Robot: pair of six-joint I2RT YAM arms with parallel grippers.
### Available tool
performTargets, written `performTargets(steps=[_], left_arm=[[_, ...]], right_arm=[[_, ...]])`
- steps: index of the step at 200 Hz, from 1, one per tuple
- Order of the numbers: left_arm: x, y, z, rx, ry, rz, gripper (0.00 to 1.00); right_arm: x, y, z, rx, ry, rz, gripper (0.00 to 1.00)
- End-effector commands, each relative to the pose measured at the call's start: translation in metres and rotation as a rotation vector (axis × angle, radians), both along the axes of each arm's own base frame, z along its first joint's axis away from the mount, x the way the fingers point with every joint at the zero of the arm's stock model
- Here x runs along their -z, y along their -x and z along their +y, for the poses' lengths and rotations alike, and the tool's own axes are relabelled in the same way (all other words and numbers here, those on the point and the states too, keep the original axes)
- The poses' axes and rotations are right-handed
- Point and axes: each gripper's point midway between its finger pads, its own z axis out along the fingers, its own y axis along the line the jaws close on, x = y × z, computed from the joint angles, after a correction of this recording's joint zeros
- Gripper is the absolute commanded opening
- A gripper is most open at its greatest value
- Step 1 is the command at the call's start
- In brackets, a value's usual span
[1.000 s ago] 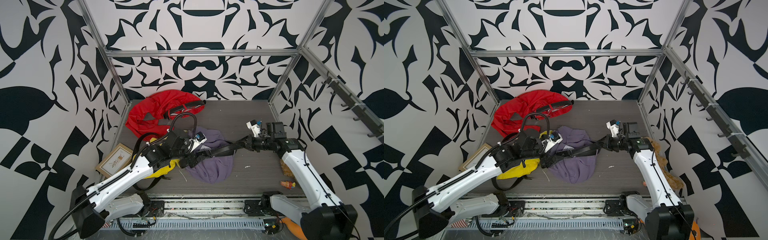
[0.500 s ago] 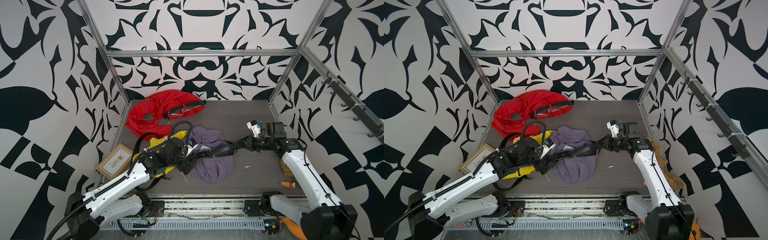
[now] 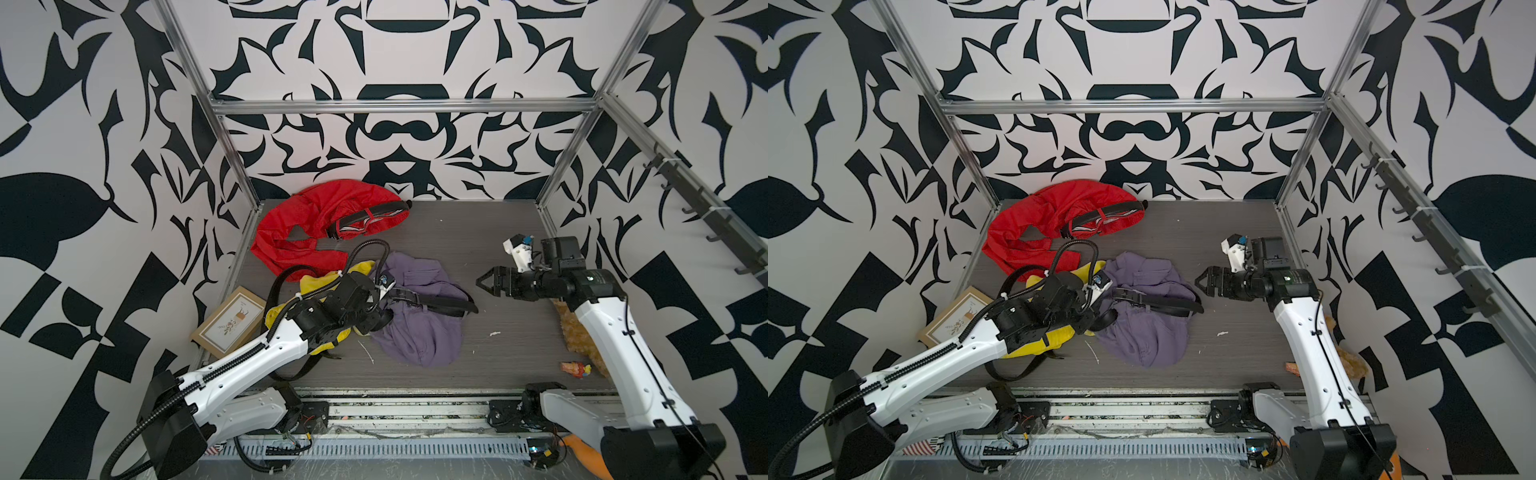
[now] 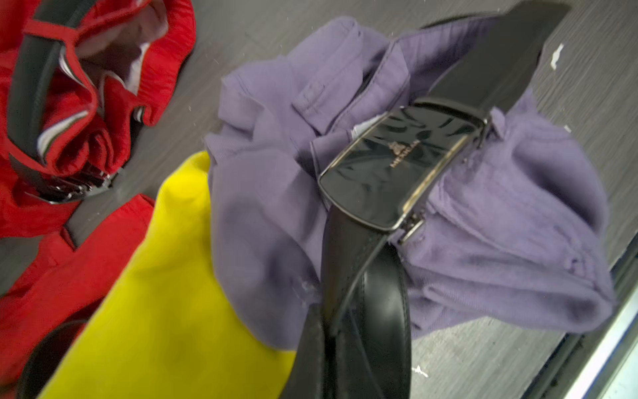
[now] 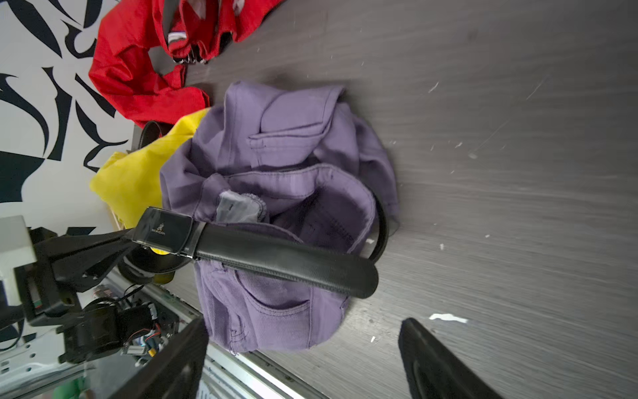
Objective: Remove the belt from the trousers
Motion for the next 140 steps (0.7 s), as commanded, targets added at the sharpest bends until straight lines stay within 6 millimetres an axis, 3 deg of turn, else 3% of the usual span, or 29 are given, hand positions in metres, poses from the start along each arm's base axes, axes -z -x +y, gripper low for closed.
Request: performTargets(steps=[1,29,65,100,140], left_arm=[[-0.052,-0.010,-0.033,0.111,0.116,-0.115,0.00],[-0.072,-0.002,-0.050,0.196,0.177,-0.137,0.00],[-0.092,0.004,-0.062,0.254,0.234,-0.155,0.00],[-0.092,0.006,-0.064,0.268,0.234,-0.137,0.00],[-0.091,0.008,-0.065,0.274,0.233,-0.119,0.00]], right_arm=[[-0.039,0.014,0.006,-0.121,0.097,-0.167,0.94],[-0.037,0.023,0.061,-0.351,0.105,-0.284,0.96],[-0.031,0.021,0.112,-0.512,0.097,-0.429,1.00],[-0.028,0.015,0.149,-0.571,0.054,-0.629,0.99],[-0.017,0.001,0.167,-0.568,0.129,-0.703,0.99]])
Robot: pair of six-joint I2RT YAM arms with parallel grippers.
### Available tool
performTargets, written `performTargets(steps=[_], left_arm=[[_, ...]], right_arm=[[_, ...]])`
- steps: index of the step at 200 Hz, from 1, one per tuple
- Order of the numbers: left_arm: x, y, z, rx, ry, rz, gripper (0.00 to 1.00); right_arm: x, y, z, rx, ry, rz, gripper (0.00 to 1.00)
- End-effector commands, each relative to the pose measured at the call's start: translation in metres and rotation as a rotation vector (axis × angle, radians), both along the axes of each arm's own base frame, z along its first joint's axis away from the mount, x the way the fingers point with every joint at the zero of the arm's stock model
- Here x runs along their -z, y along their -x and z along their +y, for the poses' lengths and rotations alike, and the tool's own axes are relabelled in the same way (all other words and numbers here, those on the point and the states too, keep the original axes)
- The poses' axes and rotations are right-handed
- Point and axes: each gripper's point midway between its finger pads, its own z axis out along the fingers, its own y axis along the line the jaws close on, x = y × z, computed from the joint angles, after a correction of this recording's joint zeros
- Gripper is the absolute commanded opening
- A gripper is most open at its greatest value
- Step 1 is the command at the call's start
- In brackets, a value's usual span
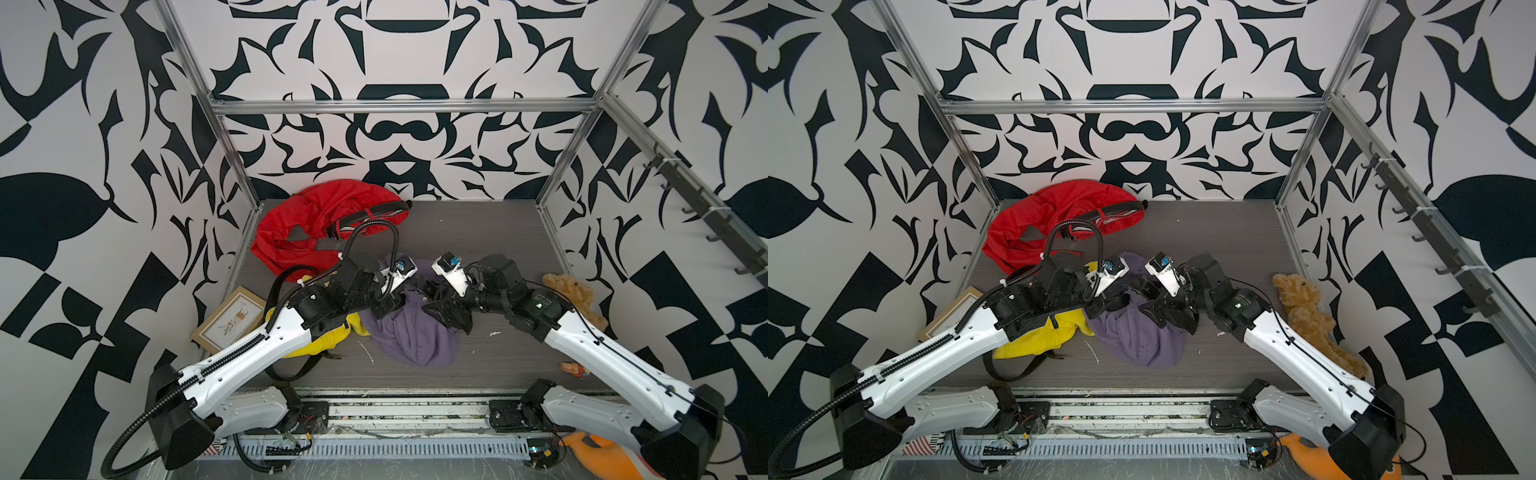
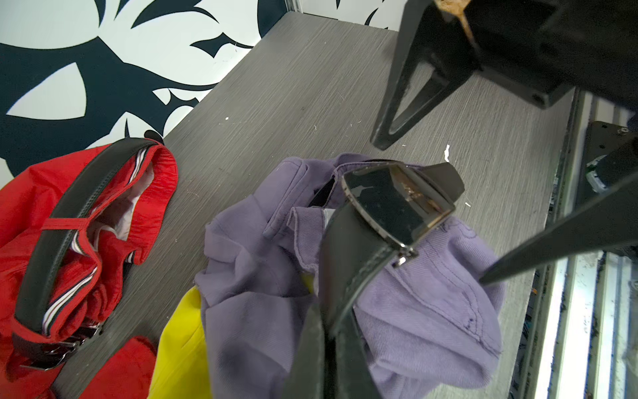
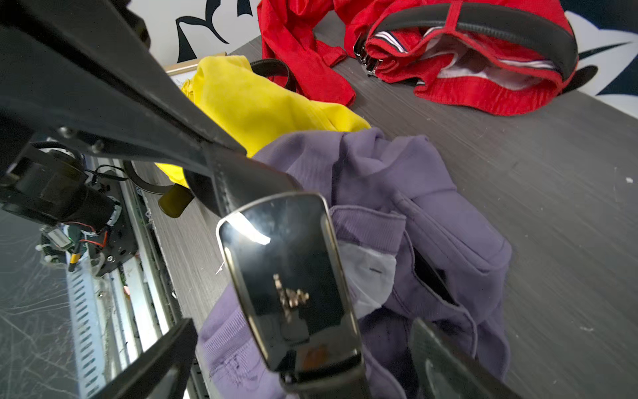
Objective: Remove the belt from the trousers
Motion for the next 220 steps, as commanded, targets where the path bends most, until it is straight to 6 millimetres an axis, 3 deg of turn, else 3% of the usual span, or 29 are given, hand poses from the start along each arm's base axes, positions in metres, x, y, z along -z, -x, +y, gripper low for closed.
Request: performTargets(steps=[1,51,102,159,220], left_arm=[[-0.026,0.003,-0.012,0.045,0.075,-0.023,0.00],[-0.023,0.005,-0.012,0.049,0.077,-0.007,0.00],[-0.022,0.008,-0.012,0.053,0.082,0.005,0.00],[-0.020,0.009,-0.011,0.050,0.084,0.016,0.00],[-0.005,0.010,-0.007,0.034,0.057,0.036,0.00]], right_arm=[[-0.036,-0.023,0.014,0.018,-0.069,-0.201,0.99],[-0.023,-0.017,0.029,-0.026,-0.028,-0.224,0.89],[-0.023,-0.017,0.034,-0.026,-0.027,-0.257,0.82],[-0.017,-0.017,0.038,-0.039,-0.016,-0.247,0.66],[-0.017,-0.012,0.038,-0.061,-0.017,-0.230,0.32]])
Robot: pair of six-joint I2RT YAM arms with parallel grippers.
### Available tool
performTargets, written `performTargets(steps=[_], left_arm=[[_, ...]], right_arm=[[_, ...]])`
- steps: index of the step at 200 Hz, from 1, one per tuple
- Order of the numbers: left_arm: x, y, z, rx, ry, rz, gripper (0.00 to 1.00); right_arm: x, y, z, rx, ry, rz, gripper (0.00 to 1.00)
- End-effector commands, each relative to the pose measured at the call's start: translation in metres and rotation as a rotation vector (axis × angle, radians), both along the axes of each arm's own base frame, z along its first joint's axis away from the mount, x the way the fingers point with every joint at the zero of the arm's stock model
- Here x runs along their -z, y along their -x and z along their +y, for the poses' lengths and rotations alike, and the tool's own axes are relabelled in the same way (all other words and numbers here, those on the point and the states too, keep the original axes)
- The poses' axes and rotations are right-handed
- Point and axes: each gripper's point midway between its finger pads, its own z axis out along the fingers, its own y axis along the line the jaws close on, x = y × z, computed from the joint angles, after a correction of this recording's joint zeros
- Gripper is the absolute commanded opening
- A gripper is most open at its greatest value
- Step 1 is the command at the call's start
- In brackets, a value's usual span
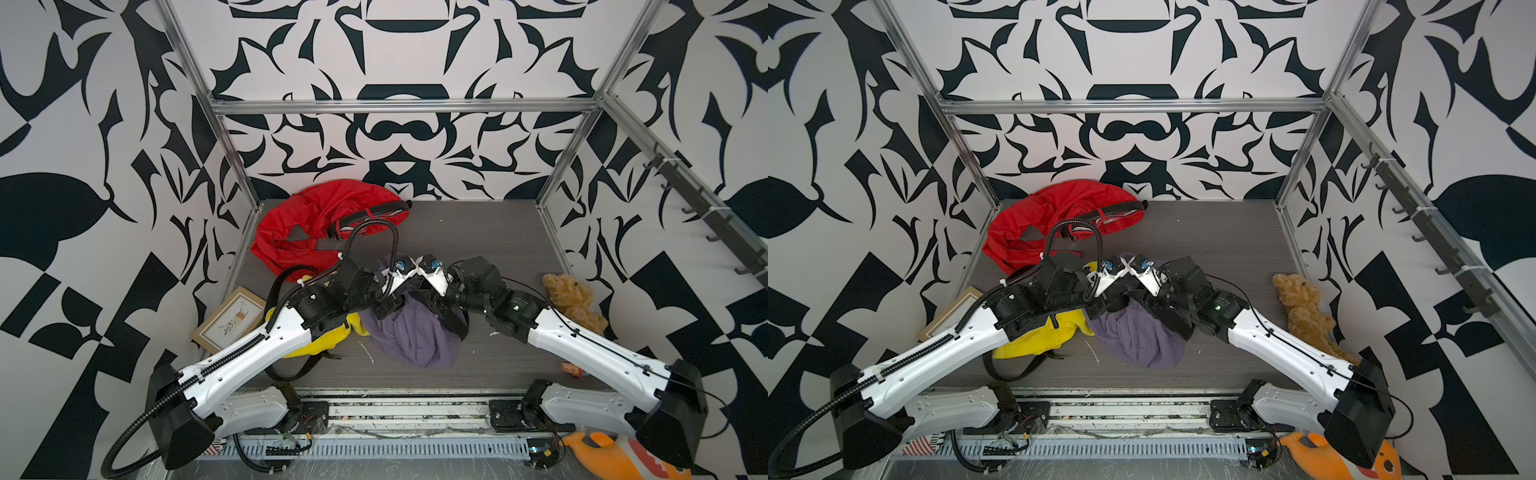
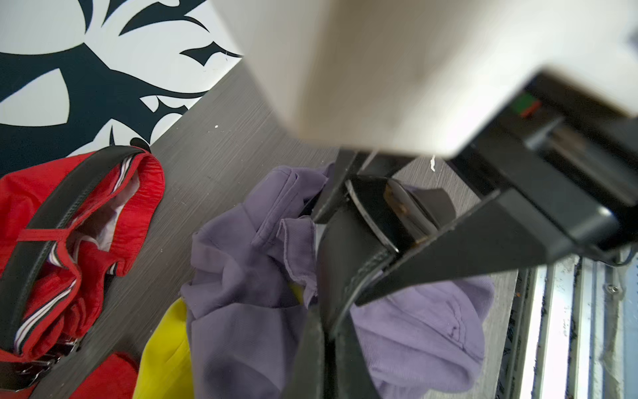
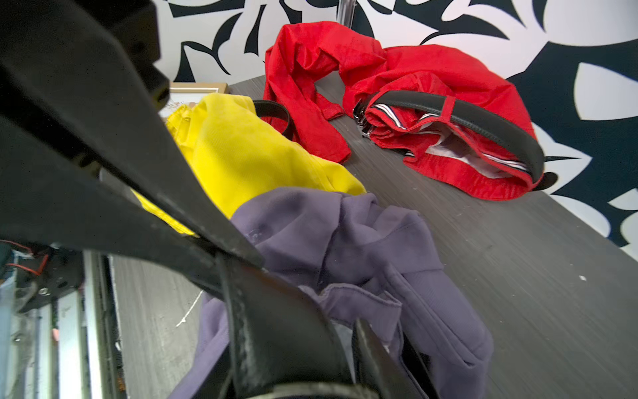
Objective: Remove the belt from the trousers
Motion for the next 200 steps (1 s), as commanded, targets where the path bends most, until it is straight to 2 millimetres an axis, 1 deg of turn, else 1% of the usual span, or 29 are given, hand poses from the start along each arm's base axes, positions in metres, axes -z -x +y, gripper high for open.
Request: performTargets(steps=[1,11,33,50,74,98,120,141,156,175,179,181,191,195,200], left_arm=[[-0.003,0.006,-0.002,0.013,0.027,0.015,0.00],[0.002,0.005,0.000,0.005,0.020,0.018,0.00],[0.009,0.005,0.006,-0.016,0.004,0.022,0.00],[0.016,0.003,0.011,-0.044,-0.018,0.023,0.00],[0.027,-0.004,0.023,-0.111,-0.064,0.015,0.00],[0.036,-0.015,0.041,-0.213,-0.120,-0.013,0.00],[0.041,-0.024,0.056,-0.297,-0.167,-0.046,0.00],[0.045,-0.027,0.064,-0.334,-0.193,-0.051,0.00],[0.046,-0.025,0.064,-0.331,-0.184,-0.045,0.00],[0.046,-0.023,0.064,-0.329,-0.165,-0.042,0.00],[0.045,-0.023,0.063,-0.328,-0.155,-0.044,0.07],[0.045,-0.023,0.062,-0.326,-0.150,-0.044,0.12],[0.040,-0.021,0.056,-0.300,-0.107,-0.046,0.46],[0.038,-0.020,0.052,-0.289,-0.085,-0.046,0.57],[0.035,-0.019,0.048,-0.278,-0.057,-0.043,0.67]], right_arm=[[-0.014,0.000,0.001,-0.016,-0.011,-0.054,0.31],[-0.013,0.003,0.001,-0.025,-0.008,-0.046,0.23],[-0.015,0.009,0.002,-0.053,-0.018,-0.033,0.00],[-0.017,0.012,0.000,-0.052,-0.020,-0.024,0.00],[-0.017,0.012,-0.010,-0.023,-0.011,-0.011,0.00],[-0.016,0.005,-0.030,0.040,-0.030,0.039,0.00],[-0.021,0.004,-0.047,0.073,-0.074,0.075,0.00],[-0.025,0.006,-0.058,0.075,-0.073,0.089,0.00],[-0.026,0.014,-0.055,0.019,-0.066,0.110,0.00],[-0.026,0.025,-0.046,-0.071,-0.066,0.152,0.00],[-0.026,0.027,-0.044,-0.089,-0.066,0.161,0.00],[-0.026,0.028,-0.043,-0.098,-0.069,0.166,0.00],[-0.030,0.033,-0.036,-0.151,-0.097,0.172,0.00],[-0.031,0.035,-0.033,-0.171,-0.112,0.178,0.00],[-0.034,0.036,-0.029,-0.192,-0.128,0.179,0.00]])
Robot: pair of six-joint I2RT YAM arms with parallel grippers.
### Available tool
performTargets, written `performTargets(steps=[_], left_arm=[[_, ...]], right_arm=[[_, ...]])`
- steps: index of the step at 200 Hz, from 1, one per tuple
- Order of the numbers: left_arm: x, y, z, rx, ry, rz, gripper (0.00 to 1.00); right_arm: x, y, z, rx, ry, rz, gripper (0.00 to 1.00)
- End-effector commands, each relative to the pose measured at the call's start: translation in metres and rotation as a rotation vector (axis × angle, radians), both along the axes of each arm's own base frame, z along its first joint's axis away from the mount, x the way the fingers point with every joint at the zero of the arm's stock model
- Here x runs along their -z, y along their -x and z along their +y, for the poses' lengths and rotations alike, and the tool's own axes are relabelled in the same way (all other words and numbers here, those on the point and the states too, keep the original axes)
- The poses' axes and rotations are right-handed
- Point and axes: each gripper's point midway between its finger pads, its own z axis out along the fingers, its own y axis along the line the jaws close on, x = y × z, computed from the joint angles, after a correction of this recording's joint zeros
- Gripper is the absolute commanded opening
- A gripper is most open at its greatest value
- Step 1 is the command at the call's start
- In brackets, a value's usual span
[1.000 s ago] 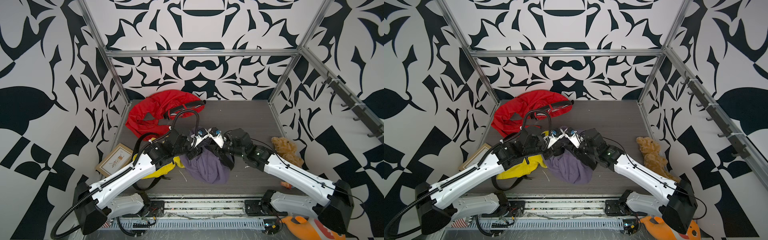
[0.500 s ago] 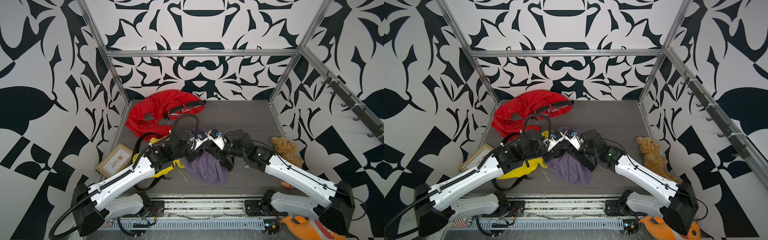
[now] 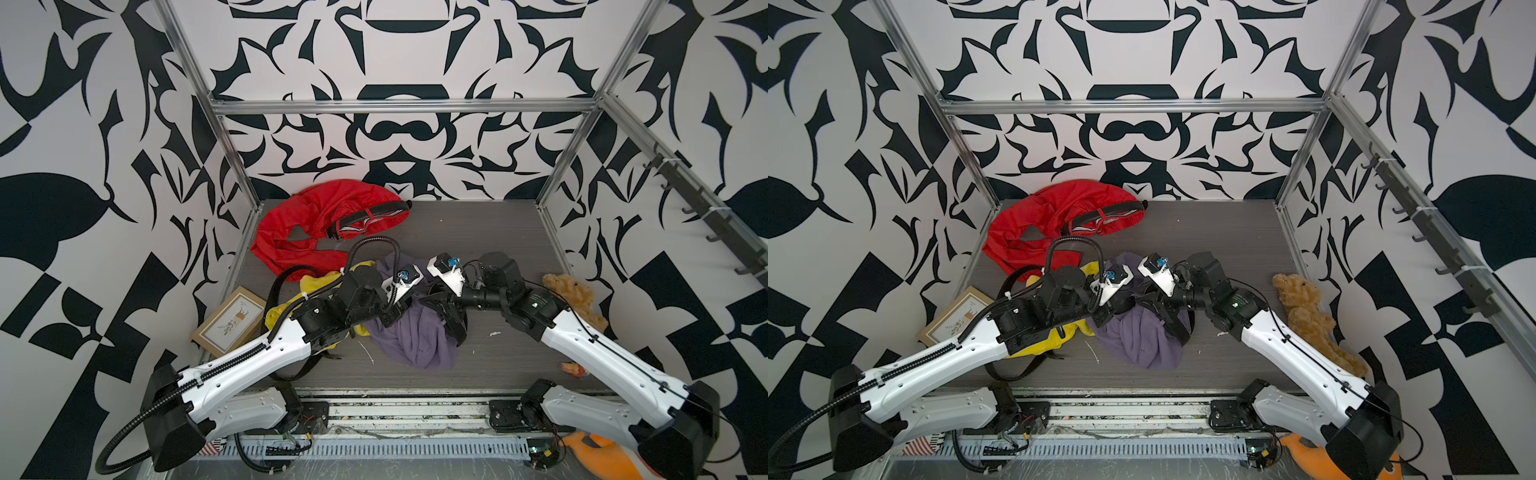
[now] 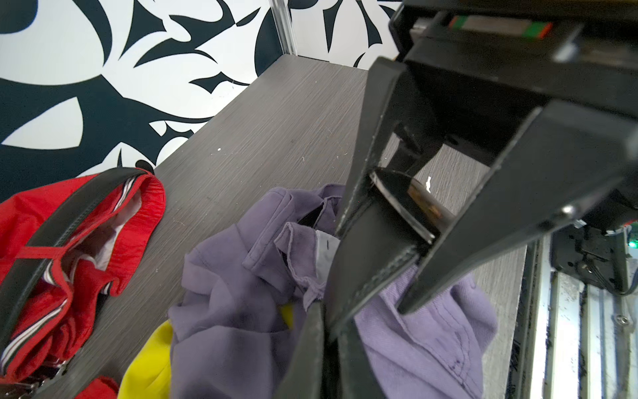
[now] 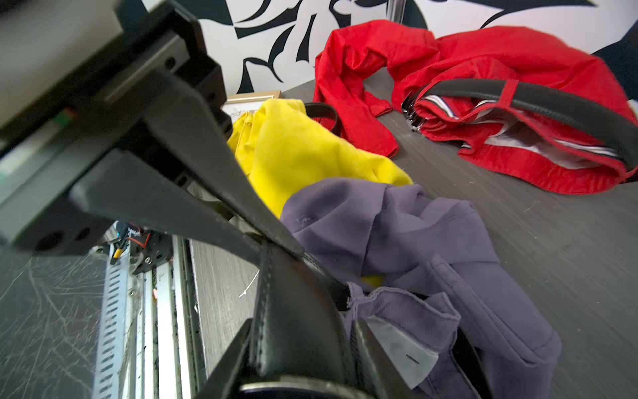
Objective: Remove the belt from the trousers
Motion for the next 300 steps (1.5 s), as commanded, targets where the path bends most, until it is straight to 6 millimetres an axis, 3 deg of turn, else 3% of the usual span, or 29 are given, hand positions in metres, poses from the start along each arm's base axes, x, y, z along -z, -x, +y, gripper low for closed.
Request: performTargets(steps=[1,12,30,52,75,92,102,118,127,155,188,231,300], left_arm=[[0.027,-0.018,0.044,-0.188,-0.087,0.030,0.69],[0.020,-0.017,0.035,-0.163,-0.038,0.030,0.82],[0.012,-0.017,0.025,-0.135,0.009,0.016,0.94],[0.000,-0.021,0.017,-0.126,0.041,-0.056,1.00],[-0.015,-0.028,0.005,-0.097,0.071,-0.140,0.99],[-0.013,-0.032,-0.008,-0.050,0.049,-0.167,1.00],[-0.008,-0.036,-0.016,-0.033,0.023,-0.169,0.88],[-0.001,-0.039,-0.024,-0.009,0.000,-0.161,0.24],[-0.002,-0.039,-0.025,-0.011,0.009,-0.156,0.00],[-0.006,-0.038,-0.015,-0.056,0.020,-0.126,0.00],[-0.011,-0.029,-0.003,-0.087,0.018,-0.054,0.00],[-0.020,-0.020,0.003,-0.105,0.046,0.015,0.00],[-0.024,-0.013,0.001,-0.092,0.092,0.065,0.00]], right_arm=[[-0.025,0.012,-0.002,-0.065,-0.059,0.015,0.00],[-0.029,0.015,0.004,-0.103,-0.074,0.024,0.00],[-0.032,0.015,0.009,-0.130,-0.080,0.021,0.00],[-0.034,0.016,0.012,-0.156,-0.079,0.026,0.00],[-0.032,0.016,0.016,-0.188,-0.068,0.037,0.00],[-0.034,0.016,0.018,-0.211,-0.066,0.032,0.00],[-0.037,0.014,0.020,-0.220,-0.071,0.020,0.00],[-0.029,0.004,0.019,-0.185,-0.031,-0.001,0.00],[-0.020,-0.008,0.014,-0.123,0.018,-0.019,0.03],[-0.002,-0.024,-0.001,-0.001,0.099,-0.061,0.52],[-0.006,-0.011,-0.003,0.051,0.090,-0.128,0.80],[-0.015,0.004,0.011,0.111,0.074,-0.263,0.97],[-0.035,-0.011,0.039,0.260,0.001,-0.428,0.96]])
